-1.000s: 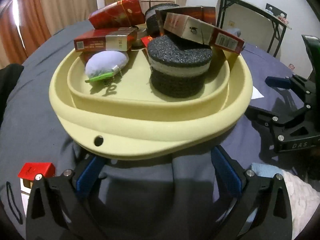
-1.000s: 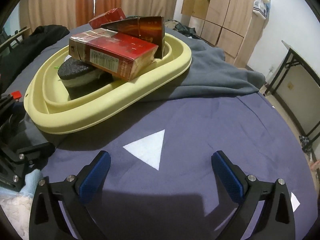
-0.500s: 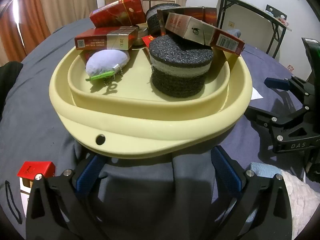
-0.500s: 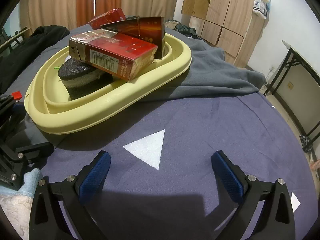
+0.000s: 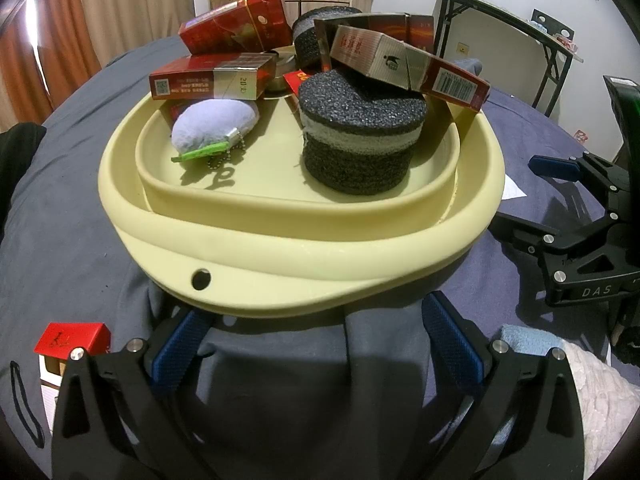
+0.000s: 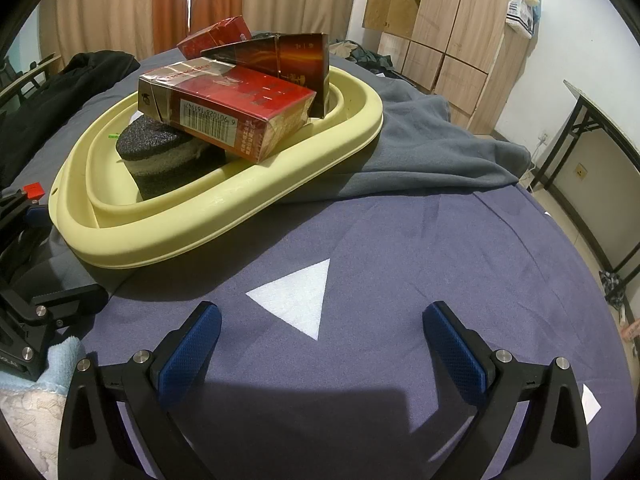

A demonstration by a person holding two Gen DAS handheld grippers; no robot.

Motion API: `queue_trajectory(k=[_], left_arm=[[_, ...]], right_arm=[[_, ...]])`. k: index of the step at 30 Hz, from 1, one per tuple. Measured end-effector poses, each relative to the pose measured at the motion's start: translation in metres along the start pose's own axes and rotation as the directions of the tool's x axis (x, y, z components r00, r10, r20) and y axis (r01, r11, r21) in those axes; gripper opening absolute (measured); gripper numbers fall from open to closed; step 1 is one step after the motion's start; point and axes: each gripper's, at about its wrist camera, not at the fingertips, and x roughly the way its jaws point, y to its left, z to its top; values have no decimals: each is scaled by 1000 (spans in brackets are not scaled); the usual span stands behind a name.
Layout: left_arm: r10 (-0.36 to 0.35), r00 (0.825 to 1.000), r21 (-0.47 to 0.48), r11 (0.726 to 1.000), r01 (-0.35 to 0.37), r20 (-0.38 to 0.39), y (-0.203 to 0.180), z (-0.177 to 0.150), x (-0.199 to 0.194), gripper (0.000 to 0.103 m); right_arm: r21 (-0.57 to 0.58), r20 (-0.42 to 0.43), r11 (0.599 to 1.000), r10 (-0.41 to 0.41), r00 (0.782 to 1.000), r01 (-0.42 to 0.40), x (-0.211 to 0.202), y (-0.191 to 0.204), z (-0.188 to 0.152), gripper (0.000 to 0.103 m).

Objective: Organize rigid objects

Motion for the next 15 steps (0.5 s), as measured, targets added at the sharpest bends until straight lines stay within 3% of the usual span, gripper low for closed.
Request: queue_trajectory(k=[15], left_arm=[[0,1000,0,1000,0,0,0,0,0,103]], right_arm=[[0,0,1000,0,1000,0,0,1,0,103]])
